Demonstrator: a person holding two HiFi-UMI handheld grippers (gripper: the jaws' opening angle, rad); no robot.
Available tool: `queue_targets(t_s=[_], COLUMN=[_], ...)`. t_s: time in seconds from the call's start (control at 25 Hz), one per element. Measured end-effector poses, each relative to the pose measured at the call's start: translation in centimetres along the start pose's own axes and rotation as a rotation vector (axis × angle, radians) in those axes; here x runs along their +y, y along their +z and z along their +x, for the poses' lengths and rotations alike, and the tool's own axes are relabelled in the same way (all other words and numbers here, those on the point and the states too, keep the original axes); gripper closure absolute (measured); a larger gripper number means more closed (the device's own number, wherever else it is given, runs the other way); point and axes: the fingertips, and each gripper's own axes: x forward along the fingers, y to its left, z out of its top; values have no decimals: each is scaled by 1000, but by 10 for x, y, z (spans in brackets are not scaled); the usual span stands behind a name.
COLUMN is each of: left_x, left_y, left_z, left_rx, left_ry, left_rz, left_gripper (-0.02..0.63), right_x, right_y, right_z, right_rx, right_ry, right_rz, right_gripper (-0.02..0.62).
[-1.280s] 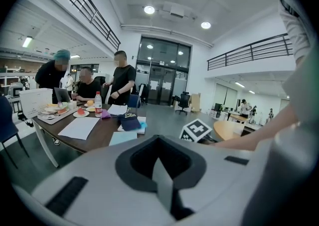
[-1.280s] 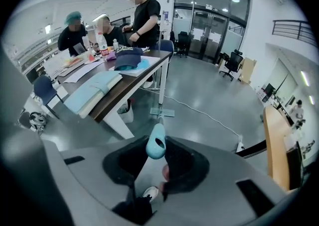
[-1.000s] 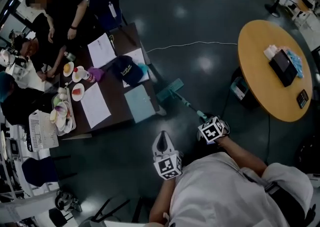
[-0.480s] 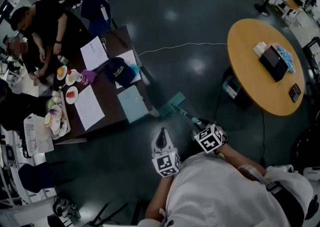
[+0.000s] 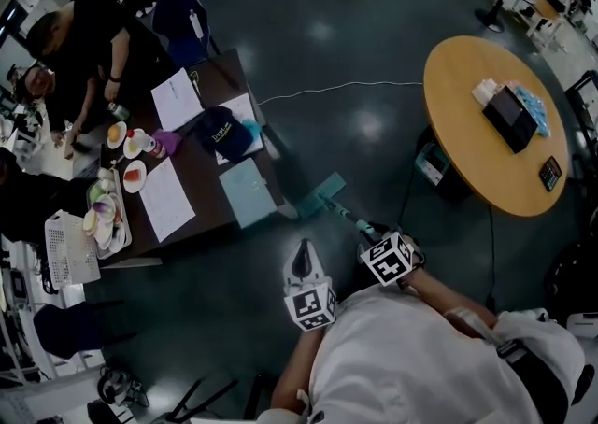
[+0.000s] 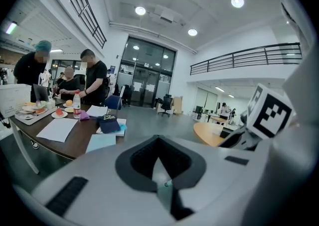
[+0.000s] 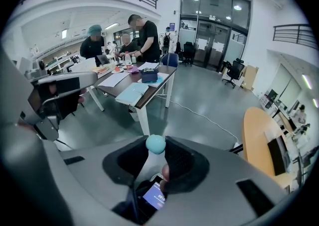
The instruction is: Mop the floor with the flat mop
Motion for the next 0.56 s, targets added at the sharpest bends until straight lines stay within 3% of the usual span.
queue_targets(t_s=[0.56], left_x=[1], left_y=[0], left_z=[0], left_rx=[2], left_ry=[-4], left_rz=[4], left_gripper=[600], right_x=[6], right_y=[5], right_z=[2], right_rx=[-14], right_ry=[8], right_rz=[-15], right_gripper=[486])
